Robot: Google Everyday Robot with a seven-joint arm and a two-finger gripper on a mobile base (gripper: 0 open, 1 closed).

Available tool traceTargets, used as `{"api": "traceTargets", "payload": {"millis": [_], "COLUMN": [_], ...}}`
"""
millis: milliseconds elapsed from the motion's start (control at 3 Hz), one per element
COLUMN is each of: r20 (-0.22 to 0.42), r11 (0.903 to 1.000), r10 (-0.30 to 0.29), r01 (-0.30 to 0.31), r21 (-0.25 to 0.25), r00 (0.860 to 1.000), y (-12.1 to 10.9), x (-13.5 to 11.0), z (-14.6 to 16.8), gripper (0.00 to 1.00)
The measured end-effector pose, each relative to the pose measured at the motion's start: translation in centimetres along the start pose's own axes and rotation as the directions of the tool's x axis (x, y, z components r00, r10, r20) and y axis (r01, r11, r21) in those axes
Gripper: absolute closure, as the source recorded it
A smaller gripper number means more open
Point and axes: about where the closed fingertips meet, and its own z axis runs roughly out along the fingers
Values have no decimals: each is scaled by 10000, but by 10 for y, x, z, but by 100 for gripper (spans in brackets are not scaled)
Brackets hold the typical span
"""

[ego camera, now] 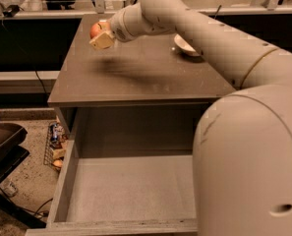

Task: Pick apple from top drawer and place on counter

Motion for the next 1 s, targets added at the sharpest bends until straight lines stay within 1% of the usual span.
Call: {"api": "traceTargets", "payload": {"millis": [333,667,1000], "r20": [176,319,314], "r11": [9987,9933,9923], "r10": [428,969,1029], "r01": [-423,-946,-1004], "r21": [-272,-658,-733], "r00": [9989,9948,9942], "y": [-5,0,2], "x": [13,29,31], "z": [27,52,57], "gripper": [100,100,85]}}
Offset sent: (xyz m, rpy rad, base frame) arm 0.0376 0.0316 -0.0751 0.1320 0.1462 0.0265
